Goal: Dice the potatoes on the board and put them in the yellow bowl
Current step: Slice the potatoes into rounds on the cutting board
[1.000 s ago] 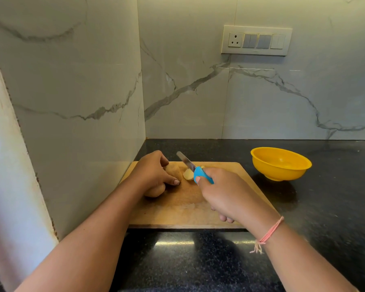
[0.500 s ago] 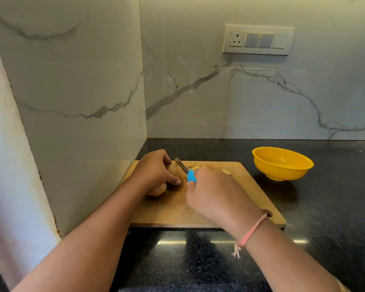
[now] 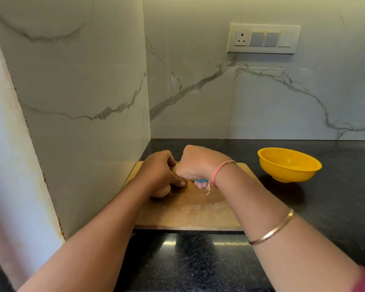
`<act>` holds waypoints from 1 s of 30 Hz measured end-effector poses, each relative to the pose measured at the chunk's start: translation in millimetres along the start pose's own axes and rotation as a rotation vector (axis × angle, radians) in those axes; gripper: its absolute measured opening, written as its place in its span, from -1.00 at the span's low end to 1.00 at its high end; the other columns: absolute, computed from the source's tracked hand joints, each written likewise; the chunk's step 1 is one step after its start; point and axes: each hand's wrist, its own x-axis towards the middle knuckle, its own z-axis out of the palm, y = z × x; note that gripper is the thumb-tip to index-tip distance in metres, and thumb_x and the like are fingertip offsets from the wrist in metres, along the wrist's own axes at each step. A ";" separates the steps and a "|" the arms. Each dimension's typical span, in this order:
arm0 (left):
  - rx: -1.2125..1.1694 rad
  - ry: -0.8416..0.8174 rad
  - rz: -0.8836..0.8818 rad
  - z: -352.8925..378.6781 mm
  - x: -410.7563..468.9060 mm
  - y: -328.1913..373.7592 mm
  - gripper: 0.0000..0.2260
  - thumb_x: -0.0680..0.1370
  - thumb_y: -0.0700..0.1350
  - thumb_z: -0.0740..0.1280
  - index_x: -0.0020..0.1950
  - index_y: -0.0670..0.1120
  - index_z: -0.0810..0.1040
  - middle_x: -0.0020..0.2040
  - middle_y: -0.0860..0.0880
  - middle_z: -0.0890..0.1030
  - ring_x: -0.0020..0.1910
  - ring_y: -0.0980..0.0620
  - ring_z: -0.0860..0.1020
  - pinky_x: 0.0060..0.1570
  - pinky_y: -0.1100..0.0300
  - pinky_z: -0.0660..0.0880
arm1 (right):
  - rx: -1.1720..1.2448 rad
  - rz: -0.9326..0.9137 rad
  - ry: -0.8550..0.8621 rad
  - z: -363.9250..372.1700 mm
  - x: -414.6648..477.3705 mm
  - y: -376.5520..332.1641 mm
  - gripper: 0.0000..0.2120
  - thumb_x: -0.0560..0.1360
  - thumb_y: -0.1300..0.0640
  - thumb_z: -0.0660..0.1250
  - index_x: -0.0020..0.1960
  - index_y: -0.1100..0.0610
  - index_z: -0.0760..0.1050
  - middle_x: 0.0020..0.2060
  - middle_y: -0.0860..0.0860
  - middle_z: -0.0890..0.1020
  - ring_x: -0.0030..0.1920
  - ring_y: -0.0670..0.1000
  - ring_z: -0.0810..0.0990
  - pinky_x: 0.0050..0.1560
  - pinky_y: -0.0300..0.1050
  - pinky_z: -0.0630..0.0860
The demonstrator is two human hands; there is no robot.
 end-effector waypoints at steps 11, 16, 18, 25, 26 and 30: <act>-0.058 -0.006 -0.040 1.4 -1.8 2.3 -0.64 0.40 -0.19 0.51 0.14 -0.07 0.49 0.18 -0.04 0.51 0.01 0.04 0.41 -0.06 0.19 0.38 | -0.078 -0.059 0.111 32.4 -17.9 19.8 -0.79 0.59 0.12 0.17 0.18 0.14 0.43 -0.33 0.01 0.41 -0.40 -0.05 0.39 -0.38 -0.23 0.38; -0.063 -0.017 -0.038 0.6 -1.5 1.4 -0.61 0.40 -0.16 0.51 0.18 -0.08 0.49 0.23 -0.06 0.51 0.02 0.05 0.40 -0.05 0.20 0.37 | -0.069 -0.060 0.123 33.8 -17.8 22.1 -0.81 0.59 0.11 0.17 0.16 0.12 0.42 -0.31 0.01 0.40 -0.39 -0.06 0.38 -0.37 -0.24 0.37; -0.061 -0.016 -0.035 0.8 -1.0 0.8 -0.60 0.40 -0.15 0.51 0.19 -0.08 0.49 0.24 -0.06 0.51 0.03 0.05 0.40 -0.04 0.20 0.36 | -0.067 -0.055 0.122 34.8 -17.8 23.2 -0.80 0.59 0.11 0.17 0.18 0.13 0.41 -0.31 0.01 0.39 -0.39 -0.06 0.38 -0.37 -0.24 0.38; -0.060 -0.014 -0.036 1.6 1.6 -0.9 -0.58 0.40 -0.14 0.52 0.21 -0.09 0.49 0.24 -0.07 0.52 0.06 0.03 0.42 -0.03 0.21 0.37 | -0.073 -0.055 0.139 40.7 -18.5 28.1 -0.77 0.59 0.08 0.17 0.21 0.12 0.37 -0.29 0.00 0.38 -0.37 -0.05 0.41 -0.32 -0.19 0.46; -0.061 -0.011 -0.034 1.7 1.5 -1.2 -0.58 0.39 -0.13 0.52 0.21 -0.09 0.49 0.25 -0.07 0.52 0.07 0.03 0.43 -0.03 0.21 0.36 | -0.080 -0.053 0.147 41.8 -18.1 28.5 -0.77 0.59 0.07 0.16 0.21 0.12 0.37 -0.29 -0.01 0.38 -0.37 -0.05 0.42 -0.30 -0.18 0.48; -0.052 0.003 -0.034 1.7 0.3 -1.5 -0.58 0.38 -0.11 0.53 0.19 -0.08 0.50 0.23 -0.06 0.53 0.03 0.06 0.42 -0.07 0.22 0.36 | -0.105 -0.047 0.160 45.9 -16.6 29.3 -0.79 0.60 0.06 0.16 0.19 0.10 0.39 -0.29 -0.01 0.39 -0.37 -0.06 0.43 -0.34 -0.20 0.44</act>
